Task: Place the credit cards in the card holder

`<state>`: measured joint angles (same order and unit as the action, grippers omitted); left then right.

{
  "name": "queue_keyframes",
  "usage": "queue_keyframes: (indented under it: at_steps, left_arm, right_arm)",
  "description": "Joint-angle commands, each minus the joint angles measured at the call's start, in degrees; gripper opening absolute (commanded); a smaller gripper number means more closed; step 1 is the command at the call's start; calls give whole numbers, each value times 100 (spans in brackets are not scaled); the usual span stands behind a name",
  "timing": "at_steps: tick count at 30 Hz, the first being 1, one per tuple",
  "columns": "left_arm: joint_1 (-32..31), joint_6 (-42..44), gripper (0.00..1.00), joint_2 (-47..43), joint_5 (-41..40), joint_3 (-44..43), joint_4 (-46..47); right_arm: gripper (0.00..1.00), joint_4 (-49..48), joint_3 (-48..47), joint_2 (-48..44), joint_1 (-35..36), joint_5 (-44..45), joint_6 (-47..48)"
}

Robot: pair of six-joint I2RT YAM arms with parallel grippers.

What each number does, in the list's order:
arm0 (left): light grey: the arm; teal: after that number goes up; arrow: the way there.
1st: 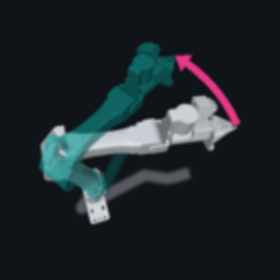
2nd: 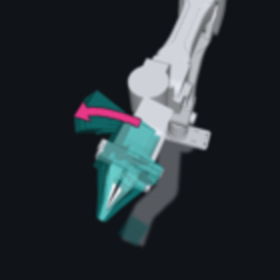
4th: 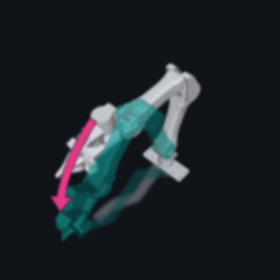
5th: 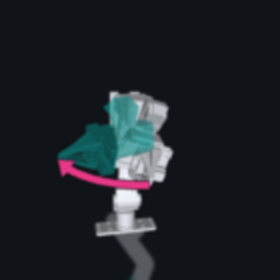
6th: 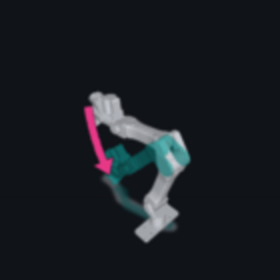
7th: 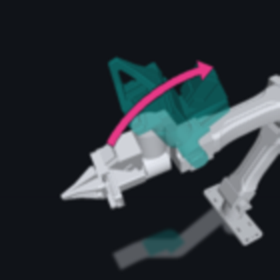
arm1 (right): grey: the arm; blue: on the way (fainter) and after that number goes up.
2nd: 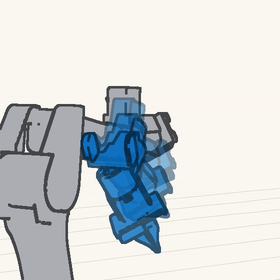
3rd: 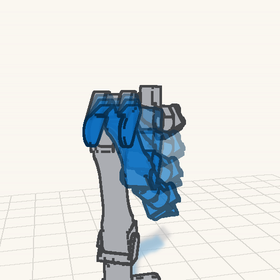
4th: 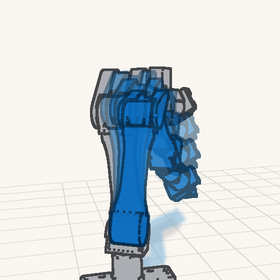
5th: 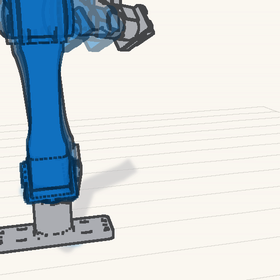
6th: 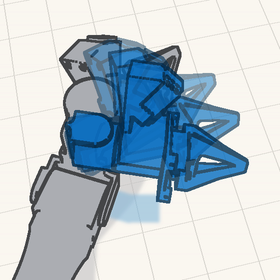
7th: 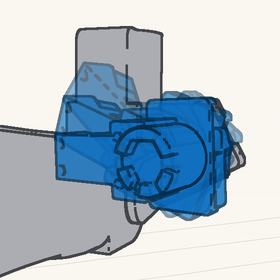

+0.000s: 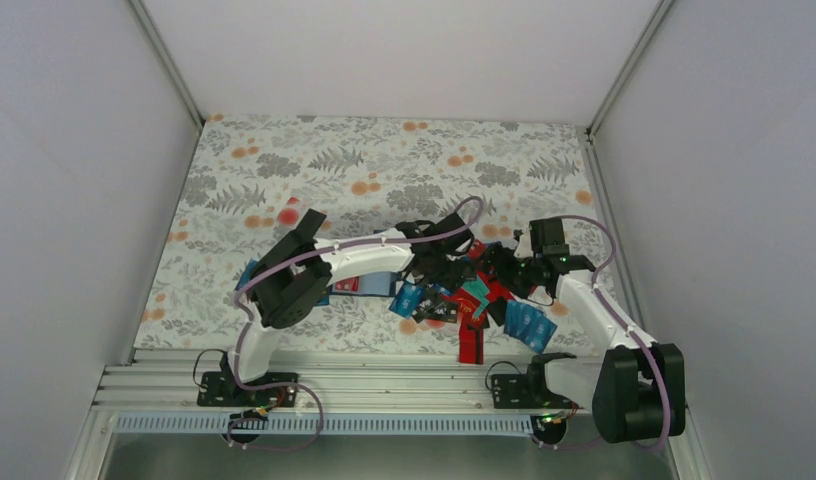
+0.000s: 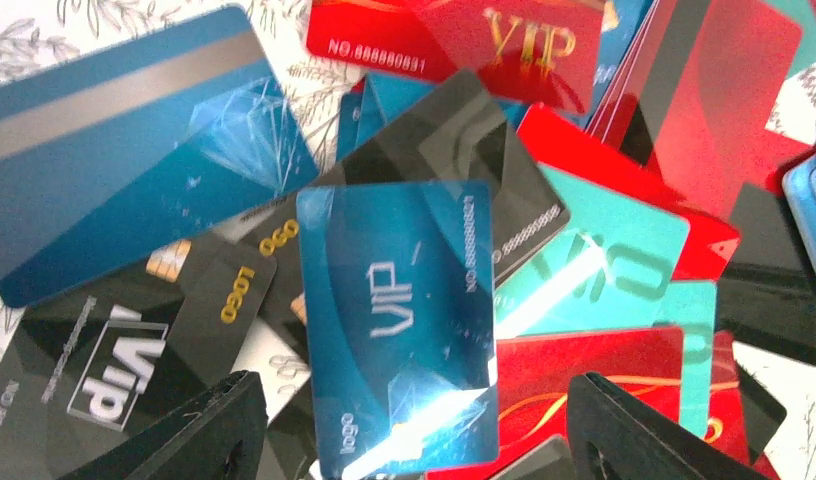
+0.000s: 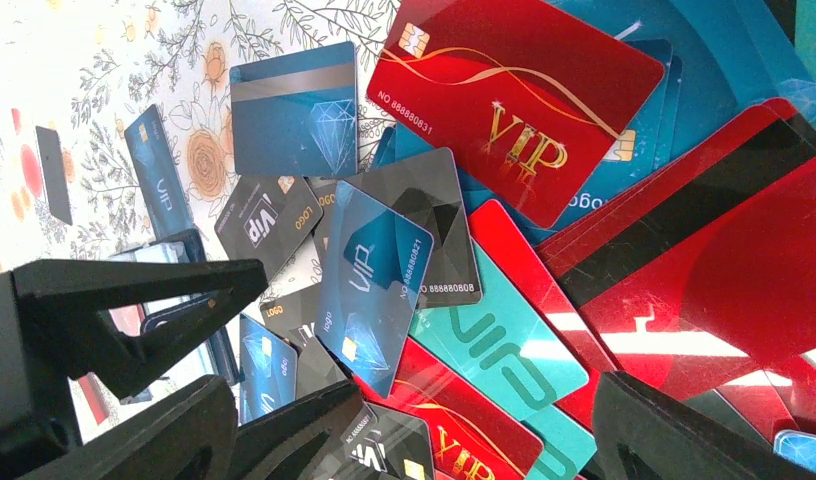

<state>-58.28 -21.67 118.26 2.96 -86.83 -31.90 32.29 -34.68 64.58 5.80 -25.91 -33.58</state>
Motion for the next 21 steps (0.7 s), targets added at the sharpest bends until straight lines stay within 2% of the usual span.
queue_keyframes:
  at_steps: [1, 14, 16, 21]
  left_arm:
    - [-61, 53, 76, 338, -65, -424, -209]
    - [-316, -54, 80, 1033, -708, -709, -502]
    - [-395, -99, 77, 1151, -974, -762, -592]
    - [-515, -252, 63, 1357, -1457, -712, -797]
  right_arm:
    - [90, -109, 40, -12, -38, -50, -37]
    - [90, -82, 50, -55, -61, 26, -4]
    - [90, -71, 49, -60, -64, 33, 9]
    - [90, -68, 68, -69, -85, 42, 10]
